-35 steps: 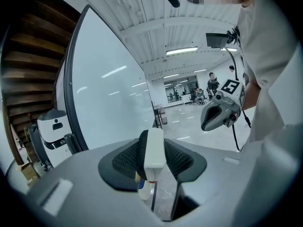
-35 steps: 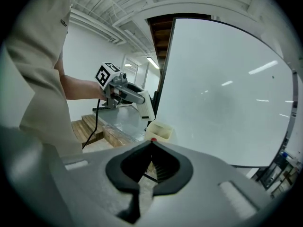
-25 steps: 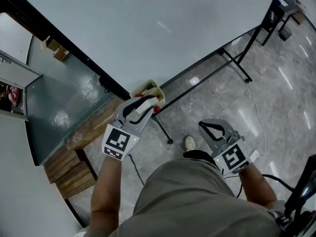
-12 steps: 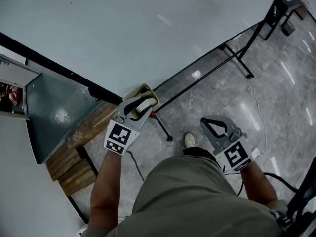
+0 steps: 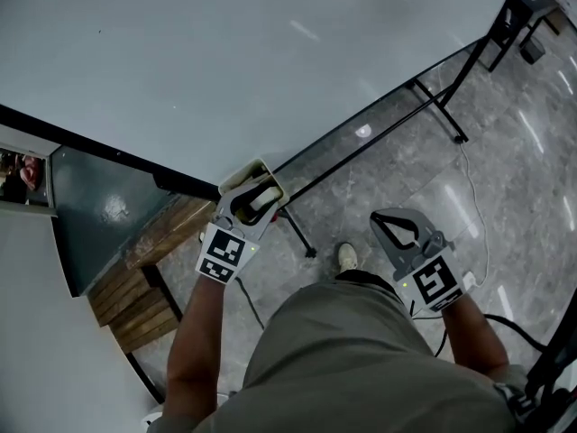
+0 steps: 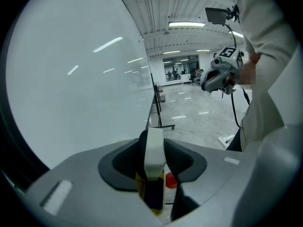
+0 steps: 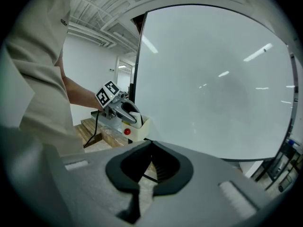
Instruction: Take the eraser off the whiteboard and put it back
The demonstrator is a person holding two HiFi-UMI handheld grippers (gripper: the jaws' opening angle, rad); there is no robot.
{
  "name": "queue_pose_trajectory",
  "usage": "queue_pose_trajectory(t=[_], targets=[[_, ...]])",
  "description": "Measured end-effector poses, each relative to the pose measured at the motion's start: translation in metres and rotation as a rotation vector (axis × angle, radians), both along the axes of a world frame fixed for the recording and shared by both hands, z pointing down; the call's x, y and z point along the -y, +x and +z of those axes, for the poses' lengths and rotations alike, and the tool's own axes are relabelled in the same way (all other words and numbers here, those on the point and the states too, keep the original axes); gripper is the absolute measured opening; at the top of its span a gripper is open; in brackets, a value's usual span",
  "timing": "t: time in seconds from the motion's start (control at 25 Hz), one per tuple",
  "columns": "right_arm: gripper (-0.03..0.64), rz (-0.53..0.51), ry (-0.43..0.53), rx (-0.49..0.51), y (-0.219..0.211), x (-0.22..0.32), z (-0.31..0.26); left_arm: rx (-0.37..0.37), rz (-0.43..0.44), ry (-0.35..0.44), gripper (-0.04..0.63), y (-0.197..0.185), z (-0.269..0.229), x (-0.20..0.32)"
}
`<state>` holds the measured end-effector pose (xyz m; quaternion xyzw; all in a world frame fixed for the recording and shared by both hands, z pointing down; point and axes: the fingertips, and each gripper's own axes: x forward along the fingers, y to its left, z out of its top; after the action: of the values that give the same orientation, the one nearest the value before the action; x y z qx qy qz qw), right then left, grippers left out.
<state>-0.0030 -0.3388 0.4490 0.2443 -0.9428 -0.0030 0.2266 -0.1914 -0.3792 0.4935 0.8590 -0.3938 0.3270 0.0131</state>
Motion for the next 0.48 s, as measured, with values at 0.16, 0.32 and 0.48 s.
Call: queue_pose_trajectory(t=[0.16, 0.32, 0.48], targets=[[0.002, -0.006, -0.004, 0.0, 0.005, 0.012, 0.003, 0.059, -0.002, -0.012, 0.164, 0.002, 0.006, 0.0], [0.002, -0.023, 0.003, 0.018, 0.004, 0.023, 0.002, 0.108, -0.017, -0.037, 0.164, 0.001, 0.013, 0.0], [0.002, -0.039, -0.006, 0.013, 0.004, 0.03, 0.005, 0.131, -0.018, -0.037, 0.164, 0.005, 0.015, 0.002]])
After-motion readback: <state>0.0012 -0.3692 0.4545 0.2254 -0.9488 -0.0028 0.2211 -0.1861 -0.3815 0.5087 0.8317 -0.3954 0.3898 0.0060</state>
